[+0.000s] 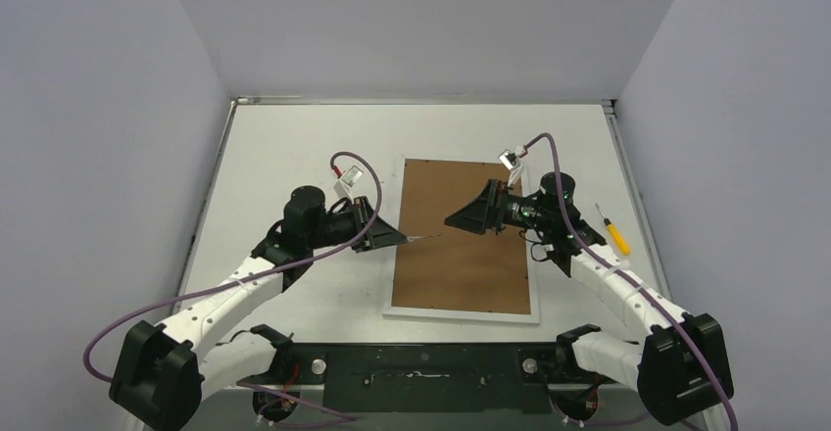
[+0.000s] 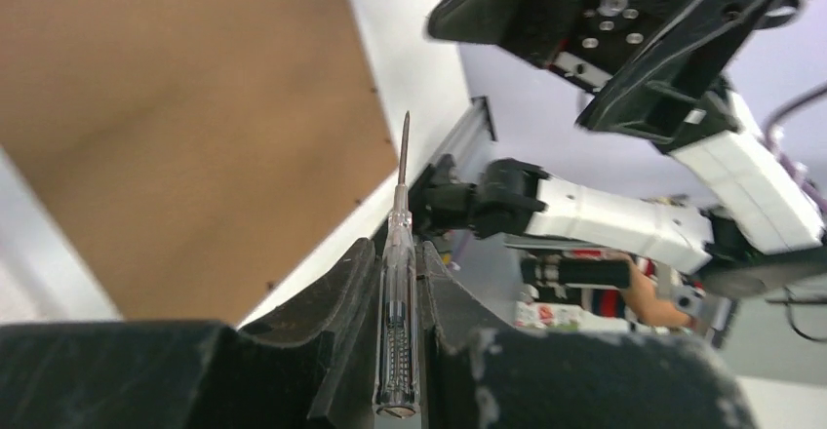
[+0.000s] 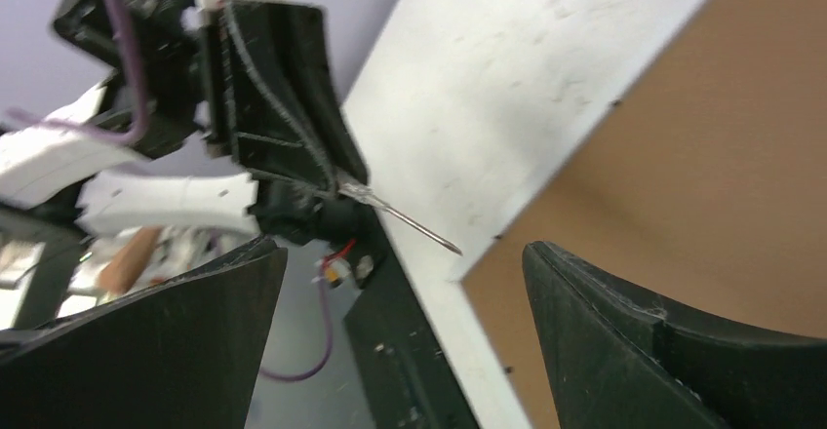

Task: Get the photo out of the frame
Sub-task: Adjust the screwdriver, then move the photo frame to the center of the board.

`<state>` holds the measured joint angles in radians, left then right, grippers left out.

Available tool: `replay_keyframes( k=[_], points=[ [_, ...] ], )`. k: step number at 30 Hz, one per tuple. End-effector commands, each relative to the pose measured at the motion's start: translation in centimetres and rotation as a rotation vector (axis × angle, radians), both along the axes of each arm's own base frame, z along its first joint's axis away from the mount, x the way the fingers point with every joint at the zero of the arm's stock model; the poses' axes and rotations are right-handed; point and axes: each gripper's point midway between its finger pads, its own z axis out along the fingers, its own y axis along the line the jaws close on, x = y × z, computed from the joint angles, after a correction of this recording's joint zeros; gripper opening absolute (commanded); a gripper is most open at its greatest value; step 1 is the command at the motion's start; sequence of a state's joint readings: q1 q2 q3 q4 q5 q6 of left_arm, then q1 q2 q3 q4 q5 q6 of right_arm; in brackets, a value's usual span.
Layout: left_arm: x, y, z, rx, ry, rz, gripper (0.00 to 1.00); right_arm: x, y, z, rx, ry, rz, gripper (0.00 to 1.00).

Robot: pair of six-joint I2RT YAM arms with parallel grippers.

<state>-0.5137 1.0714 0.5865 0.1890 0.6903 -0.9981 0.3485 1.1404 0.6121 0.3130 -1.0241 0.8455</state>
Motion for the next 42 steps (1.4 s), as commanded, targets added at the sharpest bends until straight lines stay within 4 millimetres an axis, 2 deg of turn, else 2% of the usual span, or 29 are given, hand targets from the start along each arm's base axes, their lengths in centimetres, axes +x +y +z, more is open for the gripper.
replay_keyframes(
  k=[1,5,7,9,13,18,22,26,29,32,37,42],
  points=[
    [1.4,2.9,-2.0,0.196,-0.057,0.118,0.0,3.5,-4.6,-1.3,-0.266,-0.118,-0.279,0.99],
    [2.1,4.5,-3.3,0.19,-0.021,0.18,0.0,5.5,-10.2,-3.5,-0.498,-0.077,-0.566,0.93],
    [2.4,5.1,-3.4,0.183,-0.018,0.207,0.0,6.0,-13.2,-4.9,-0.618,-0.03,-0.708,0.92],
    [2.4,5.4,-3.0,0.186,-0.047,0.222,0.0,6.2,-15.3,-6.8,-0.705,0.035,-0.798,0.92],
    [3.1,7.3,-2.8,0.233,-0.062,0.332,0.0,6.0,-18.1,-10.6,-0.797,0.164,-0.933,0.92],
    [3.8,11.0,-3.0,0.279,-0.01,0.551,0.0,5.8,-20.2,-13.2,-0.831,0.227,-1.069,0.9],
    [3.6,12.3,-3.4,0.298,-0.014,0.596,0.0,5.4,-20.1,-15.6,-0.848,0.267,-1.046,0.9],
    [3.3,12.4,-3.8,0.284,-0.006,0.575,0.0,5.0,-18.9,-18.1,-0.868,0.313,-0.944,0.9],
    [3.1,12.0,-3.5,0.255,-0.008,0.531,0.0,4.7,-15.9,-18.8,-0.799,0.307,-0.769,0.92],
    [2.8,10.7,-2.6,0.168,-0.025,0.461,0.0,4.8,-13.3,-18.5,-0.703,0.271,-0.642,1.0],
    [2.1,8.6,-3.1,0.108,0.006,0.312,0.0,4.6,-10.7,-18.2,-0.637,0.243,-0.542,0.82],
    [2.0,8.3,-3.0,0.099,-0.021,0.299,0.0,4.3,-7.9,-18.0,-0.598,0.217,-0.506,0.69]
  ],
)
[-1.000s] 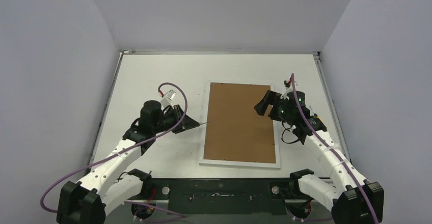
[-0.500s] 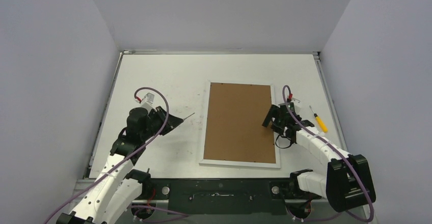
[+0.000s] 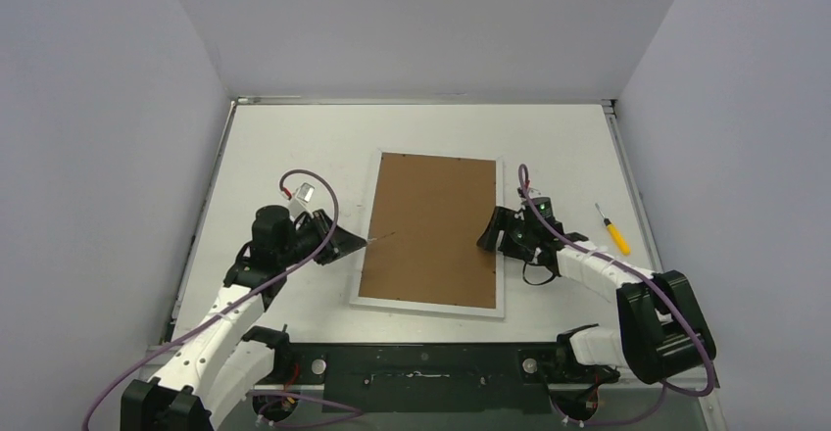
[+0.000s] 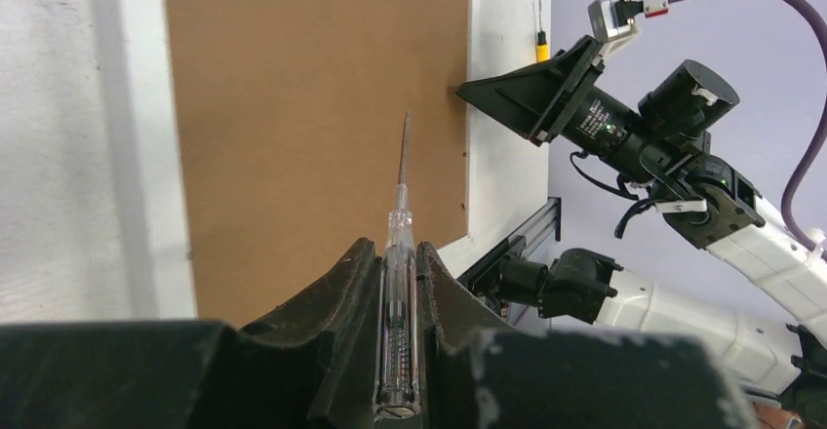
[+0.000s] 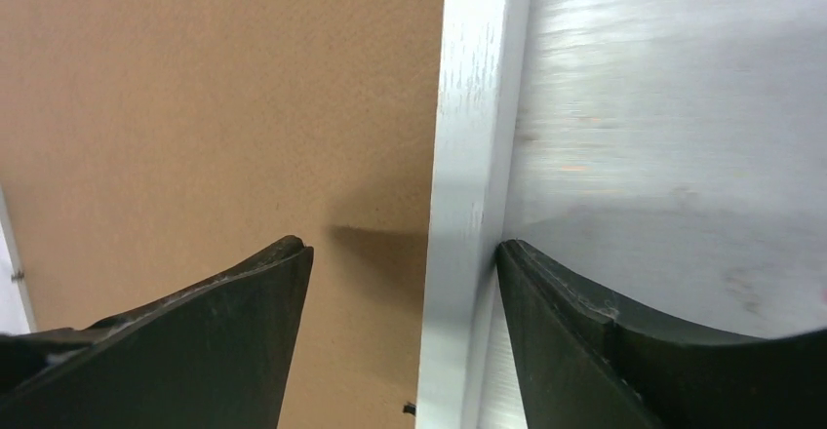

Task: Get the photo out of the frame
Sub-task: Move the photo frame to the center of the board.

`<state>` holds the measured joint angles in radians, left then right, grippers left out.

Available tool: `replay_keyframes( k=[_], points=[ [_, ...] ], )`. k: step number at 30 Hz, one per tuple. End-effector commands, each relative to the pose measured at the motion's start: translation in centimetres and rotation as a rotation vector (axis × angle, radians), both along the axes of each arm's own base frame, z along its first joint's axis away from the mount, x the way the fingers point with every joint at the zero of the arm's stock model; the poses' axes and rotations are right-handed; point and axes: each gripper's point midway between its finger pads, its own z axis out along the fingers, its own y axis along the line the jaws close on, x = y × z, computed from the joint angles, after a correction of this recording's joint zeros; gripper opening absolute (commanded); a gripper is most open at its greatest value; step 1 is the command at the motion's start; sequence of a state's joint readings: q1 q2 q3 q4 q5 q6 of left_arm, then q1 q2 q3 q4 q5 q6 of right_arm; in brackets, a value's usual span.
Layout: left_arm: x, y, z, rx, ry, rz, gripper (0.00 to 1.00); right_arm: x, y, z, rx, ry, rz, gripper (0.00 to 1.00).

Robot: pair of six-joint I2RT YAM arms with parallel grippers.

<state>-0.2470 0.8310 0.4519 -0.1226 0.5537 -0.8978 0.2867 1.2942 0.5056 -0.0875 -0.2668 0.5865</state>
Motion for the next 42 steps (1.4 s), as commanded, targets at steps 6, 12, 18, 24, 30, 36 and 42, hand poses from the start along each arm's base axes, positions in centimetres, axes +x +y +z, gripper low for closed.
replay_keyframes(
  k=[6,12,18,24,30,36,42],
  points=[
    [-0.4,-3.5,2.6,-0.074,-0.1,-0.109,0.0,0.8,4.5,0.9,0.068,-0.078,0.09,0.7],
    [-1.9,-8.6,1.7,-0.081,-0.056,-0.25,0.0,1.2,3.5,1.6,0.062,-0.136,0.092,0.75],
    [-2.5,-12.4,0.5,-0.085,0.004,-0.348,0.0,1.4,2.4,1.7,0.128,-0.14,0.082,0.61],
    [-2.3,-14.9,-0.4,-0.074,0.052,-0.402,0.0,1.0,2.7,1.2,0.152,-0.14,0.133,0.55],
    [-1.8,-16.0,-2.0,-0.059,0.13,-0.407,0.0,0.5,2.5,-0.3,0.138,-0.105,0.159,0.4],
    [-1.9,-16.6,-2.8,-0.039,0.167,-0.418,0.0,0.4,2.2,-1.0,0.154,-0.096,0.14,0.31],
    [-2.2,-17.2,-3.8,0.012,0.196,-0.441,0.0,0.6,2.0,-0.8,0.148,-0.123,0.13,0.26]
  ],
)
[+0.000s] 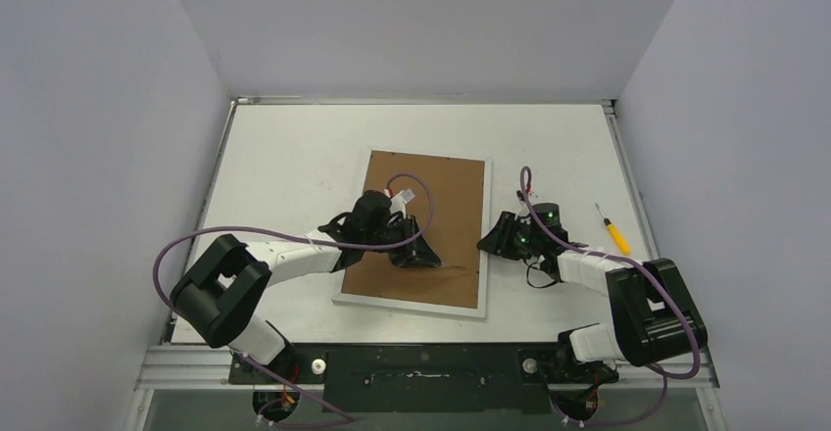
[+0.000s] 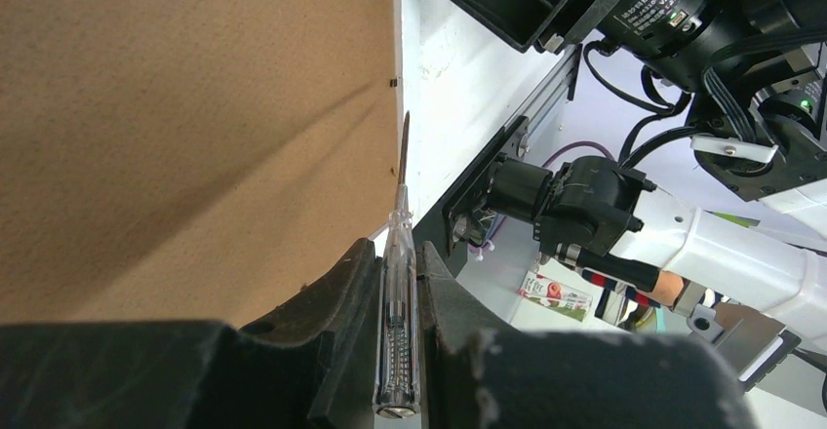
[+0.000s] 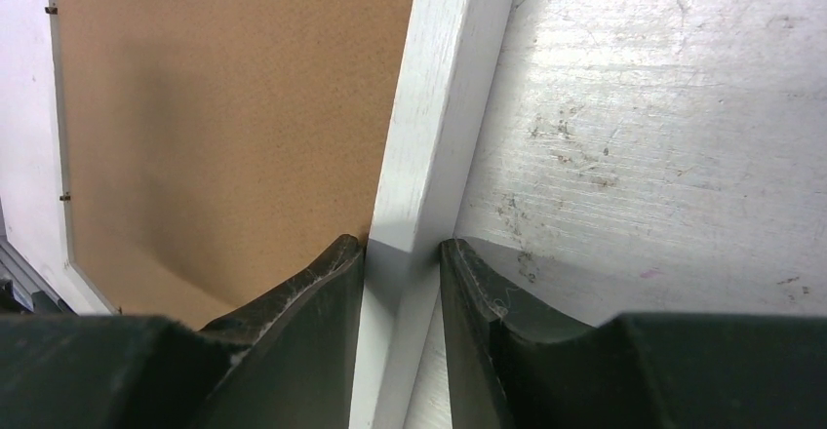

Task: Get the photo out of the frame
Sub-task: Move the photo frame to the center of the board.

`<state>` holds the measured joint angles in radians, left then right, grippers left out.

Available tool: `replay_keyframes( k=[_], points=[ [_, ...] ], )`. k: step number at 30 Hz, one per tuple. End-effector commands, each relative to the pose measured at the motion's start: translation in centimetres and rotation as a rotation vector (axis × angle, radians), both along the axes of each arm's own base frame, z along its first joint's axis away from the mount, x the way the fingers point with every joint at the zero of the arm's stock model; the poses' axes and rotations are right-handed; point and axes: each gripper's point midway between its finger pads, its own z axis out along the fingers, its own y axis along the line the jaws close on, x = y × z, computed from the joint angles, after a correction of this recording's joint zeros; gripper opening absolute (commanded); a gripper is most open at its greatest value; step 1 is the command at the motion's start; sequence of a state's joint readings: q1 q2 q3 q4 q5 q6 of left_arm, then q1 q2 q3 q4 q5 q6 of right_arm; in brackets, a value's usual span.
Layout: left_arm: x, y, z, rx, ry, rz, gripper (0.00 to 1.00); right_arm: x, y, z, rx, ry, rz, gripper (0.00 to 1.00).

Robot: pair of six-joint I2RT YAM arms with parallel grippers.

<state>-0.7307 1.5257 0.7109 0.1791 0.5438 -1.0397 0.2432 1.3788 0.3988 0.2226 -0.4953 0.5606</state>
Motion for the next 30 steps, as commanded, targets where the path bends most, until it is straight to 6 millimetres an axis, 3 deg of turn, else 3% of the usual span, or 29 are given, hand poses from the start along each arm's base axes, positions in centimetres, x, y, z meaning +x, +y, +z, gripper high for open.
replay_keyframes(
  k=[1,10,30],
  points=[
    [0.5,-1.4,1.1,-0.004,-0.028,-0.037,0.0,0.4,-0.4,-0.1,-0.026,-0.044,-0.004,0.23],
    [0.6,-2.1,-0.4,0.013,0.001,-0.072,0.0,0.2,-0.4,-0.2,-0.025,-0.038,0.001,0.1],
    [0.8,-3.1,-1.2,-0.039,0.035,-0.082,0.0,0.0,-0.1,-0.3,-0.016,-0.032,0.02,0.07]
  ],
)
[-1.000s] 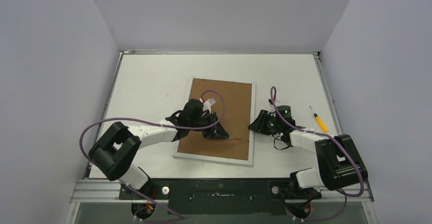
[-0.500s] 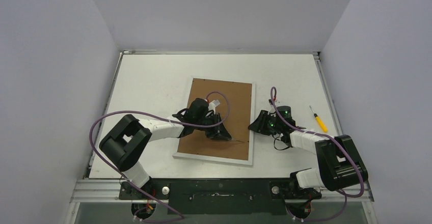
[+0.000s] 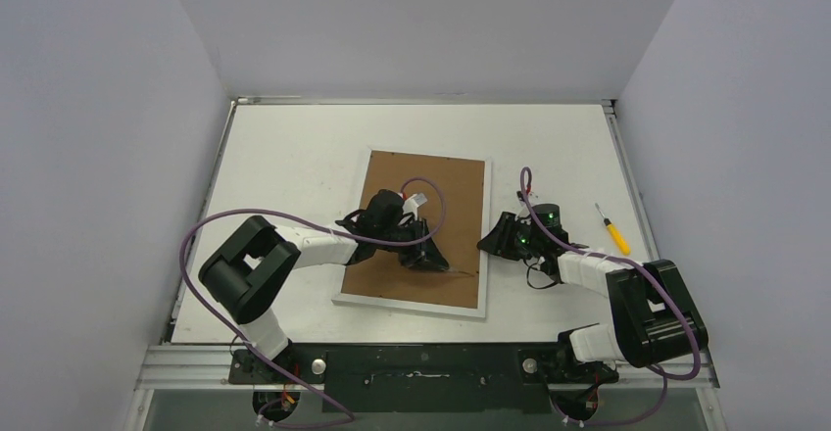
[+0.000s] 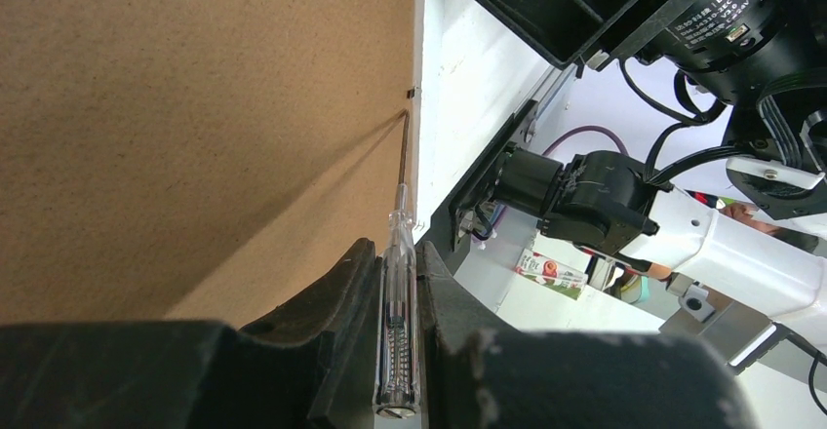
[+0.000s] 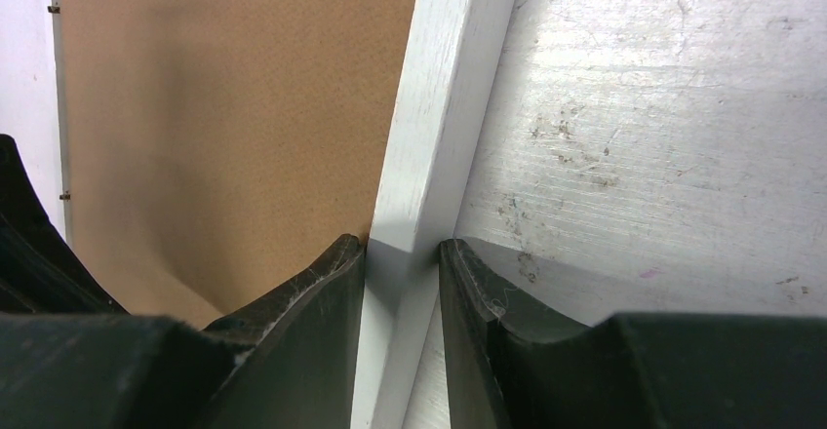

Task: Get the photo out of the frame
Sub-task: Move the photo frame to the center of the board.

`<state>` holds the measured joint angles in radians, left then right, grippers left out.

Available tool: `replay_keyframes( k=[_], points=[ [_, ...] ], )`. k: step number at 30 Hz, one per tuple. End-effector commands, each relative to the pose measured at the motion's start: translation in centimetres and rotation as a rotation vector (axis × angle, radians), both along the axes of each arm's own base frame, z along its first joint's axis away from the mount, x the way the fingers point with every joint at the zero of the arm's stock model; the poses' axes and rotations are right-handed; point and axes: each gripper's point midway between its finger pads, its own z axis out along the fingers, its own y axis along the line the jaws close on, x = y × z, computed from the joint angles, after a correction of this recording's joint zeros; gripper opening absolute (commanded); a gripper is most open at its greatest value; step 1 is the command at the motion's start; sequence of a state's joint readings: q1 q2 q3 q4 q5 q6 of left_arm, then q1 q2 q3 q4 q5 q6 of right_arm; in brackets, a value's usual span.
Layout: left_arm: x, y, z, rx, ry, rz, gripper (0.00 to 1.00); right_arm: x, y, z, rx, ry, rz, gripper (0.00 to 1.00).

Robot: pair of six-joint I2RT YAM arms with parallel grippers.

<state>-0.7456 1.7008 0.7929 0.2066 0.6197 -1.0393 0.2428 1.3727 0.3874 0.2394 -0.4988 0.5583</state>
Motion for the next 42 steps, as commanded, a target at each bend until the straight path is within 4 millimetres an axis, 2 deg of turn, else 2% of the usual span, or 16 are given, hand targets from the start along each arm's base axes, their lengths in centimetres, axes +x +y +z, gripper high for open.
replay_keyframes(
  k=[1,9,42],
  points=[
    [0.8,-1.0,1.2,-0.049,-0.042,-0.005,0.0,0.1,-0.1,-0.4,-0.02,-0.021,0.016,0.07],
    [1.5,0.0,1.1,-0.032,-0.046,0.033,0.0,0.1,-0.1,-0.3,-0.017,-0.023,0.021,0.07],
    [0.8,-1.4,0.6,-0.06,-0.008,-0.005,0.0,0.0,0.1,-0.3,-0.01,-0.022,0.033,0.07]
  ],
)
